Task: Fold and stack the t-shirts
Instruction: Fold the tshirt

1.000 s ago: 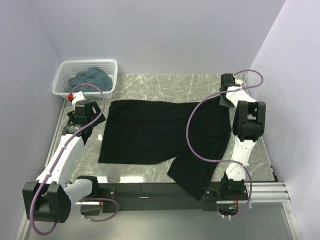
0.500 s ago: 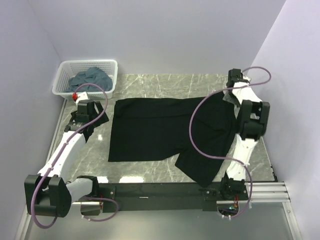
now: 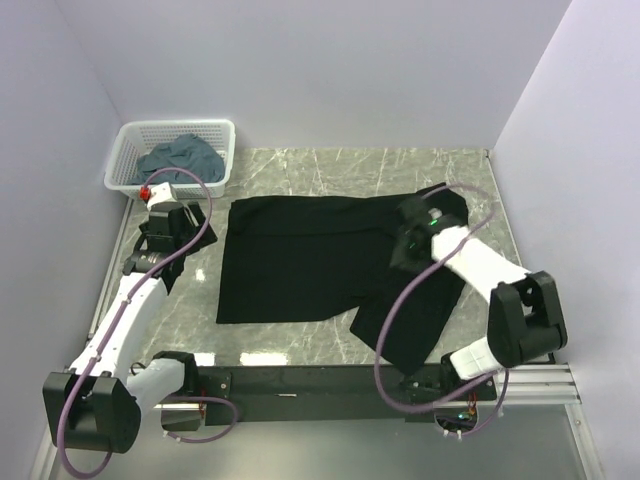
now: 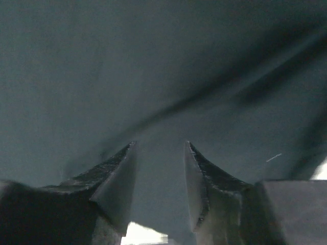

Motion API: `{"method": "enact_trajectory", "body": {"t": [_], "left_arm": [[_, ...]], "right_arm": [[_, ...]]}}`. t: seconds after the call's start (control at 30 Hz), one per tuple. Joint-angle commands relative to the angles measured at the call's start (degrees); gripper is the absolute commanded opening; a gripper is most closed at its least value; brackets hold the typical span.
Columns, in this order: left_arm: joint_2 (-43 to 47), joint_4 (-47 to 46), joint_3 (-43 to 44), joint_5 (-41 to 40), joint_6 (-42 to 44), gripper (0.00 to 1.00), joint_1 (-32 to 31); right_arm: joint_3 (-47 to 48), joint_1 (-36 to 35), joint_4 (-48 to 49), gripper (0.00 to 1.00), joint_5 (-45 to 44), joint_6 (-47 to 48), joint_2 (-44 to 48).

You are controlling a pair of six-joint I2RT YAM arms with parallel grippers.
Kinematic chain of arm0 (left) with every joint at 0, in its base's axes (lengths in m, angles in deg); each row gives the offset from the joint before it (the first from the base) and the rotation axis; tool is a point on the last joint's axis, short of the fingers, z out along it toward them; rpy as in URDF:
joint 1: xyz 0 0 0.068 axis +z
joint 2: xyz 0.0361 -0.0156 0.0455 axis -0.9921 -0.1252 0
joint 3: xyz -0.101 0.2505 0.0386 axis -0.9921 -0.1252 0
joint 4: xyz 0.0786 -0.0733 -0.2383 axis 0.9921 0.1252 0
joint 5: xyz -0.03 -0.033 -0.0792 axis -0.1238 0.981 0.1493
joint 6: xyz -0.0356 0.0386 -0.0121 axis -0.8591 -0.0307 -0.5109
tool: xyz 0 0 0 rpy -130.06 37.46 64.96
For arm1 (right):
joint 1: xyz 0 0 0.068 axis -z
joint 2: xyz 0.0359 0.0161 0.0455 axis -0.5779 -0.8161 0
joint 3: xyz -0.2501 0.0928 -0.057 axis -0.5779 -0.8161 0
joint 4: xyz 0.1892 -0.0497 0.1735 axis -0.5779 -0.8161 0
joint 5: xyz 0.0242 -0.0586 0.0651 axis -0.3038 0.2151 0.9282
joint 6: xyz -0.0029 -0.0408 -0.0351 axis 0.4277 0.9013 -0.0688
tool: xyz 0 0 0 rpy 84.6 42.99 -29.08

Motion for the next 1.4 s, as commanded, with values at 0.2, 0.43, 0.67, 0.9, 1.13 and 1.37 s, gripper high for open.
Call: {"method": "enact_trajectory", "body": {"t": [0.2,0.43,0.67,0.9,1.13,1.37], "left_arm": [[1.31,-0.84,-0.06,0.18,0.44,0.89,-0.32],[0.87,-0.66,-0.15,-0.26,0.53,0.89,-0.32],[0.16,-0.58,-0.23,0.00,0.62,0.89,-0.32],[-0.36,-0.40,-0.15,-0.44,0.79,0.89,-0.32],[-0.72,-0.22,-0.06,-0.35,0.88,0.89,-0.32],[-1.07,-0.22,-0.15,-0.44,0.71,0.89,-0.32]], "right_arm": [[-9.62,-18.23,-1.20,0.35,6.91,-7.96,5.27],[-9.45,-26.06,-2.42,0.33,4.81,-7.61,0.08],[-11.91,-30.73,-4.88,0.31,6.73,-9.27,-2.48],[-13.66,-31.08,-11.38,0.30,9.54,-8.93,-0.19],[-14.64,-31.17,-12.80,0.31,8.94,-7.78,4.99],[-8.14,-30.56,-6.04,0.30,4.82,-9.45,5.70]]}}
